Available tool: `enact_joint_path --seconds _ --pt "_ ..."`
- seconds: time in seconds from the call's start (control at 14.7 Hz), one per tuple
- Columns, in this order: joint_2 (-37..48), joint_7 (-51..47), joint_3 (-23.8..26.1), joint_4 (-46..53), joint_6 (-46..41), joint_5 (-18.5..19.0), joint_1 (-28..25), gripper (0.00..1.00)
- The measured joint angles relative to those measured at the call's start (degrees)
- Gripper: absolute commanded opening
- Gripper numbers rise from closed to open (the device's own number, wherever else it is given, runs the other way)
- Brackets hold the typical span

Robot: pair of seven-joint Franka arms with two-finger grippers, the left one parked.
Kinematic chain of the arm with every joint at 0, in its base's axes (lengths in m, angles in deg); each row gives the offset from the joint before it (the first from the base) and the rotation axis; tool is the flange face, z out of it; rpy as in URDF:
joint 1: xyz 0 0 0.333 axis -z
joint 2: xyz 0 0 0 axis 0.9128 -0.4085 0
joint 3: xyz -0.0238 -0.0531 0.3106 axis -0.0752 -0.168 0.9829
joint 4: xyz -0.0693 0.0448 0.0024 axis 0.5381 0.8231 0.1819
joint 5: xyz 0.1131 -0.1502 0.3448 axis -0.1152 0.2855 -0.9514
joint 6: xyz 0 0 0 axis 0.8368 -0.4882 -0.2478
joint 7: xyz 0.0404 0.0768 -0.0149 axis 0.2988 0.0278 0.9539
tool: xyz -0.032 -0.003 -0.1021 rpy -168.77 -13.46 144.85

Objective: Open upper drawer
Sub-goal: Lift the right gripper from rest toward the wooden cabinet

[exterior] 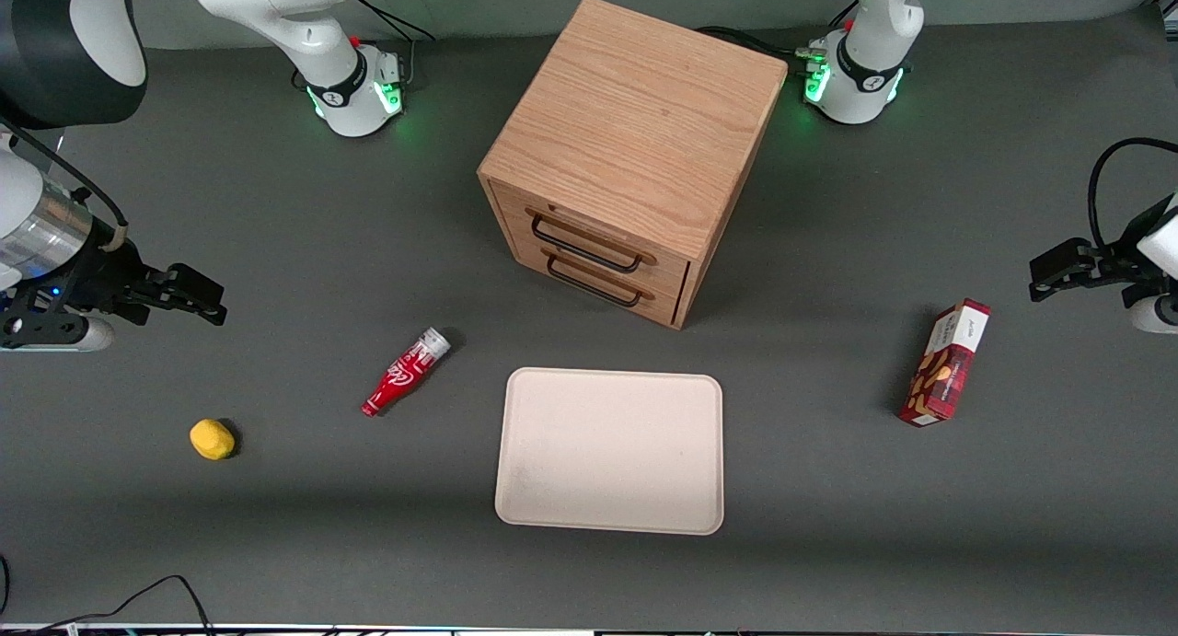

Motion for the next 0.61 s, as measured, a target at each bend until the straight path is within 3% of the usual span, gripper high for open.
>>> enact_joint_path --seconds 0.61 --pt "-0.4 0.0 2.4 0.1 0.0 0.0 -0.4 1.00"
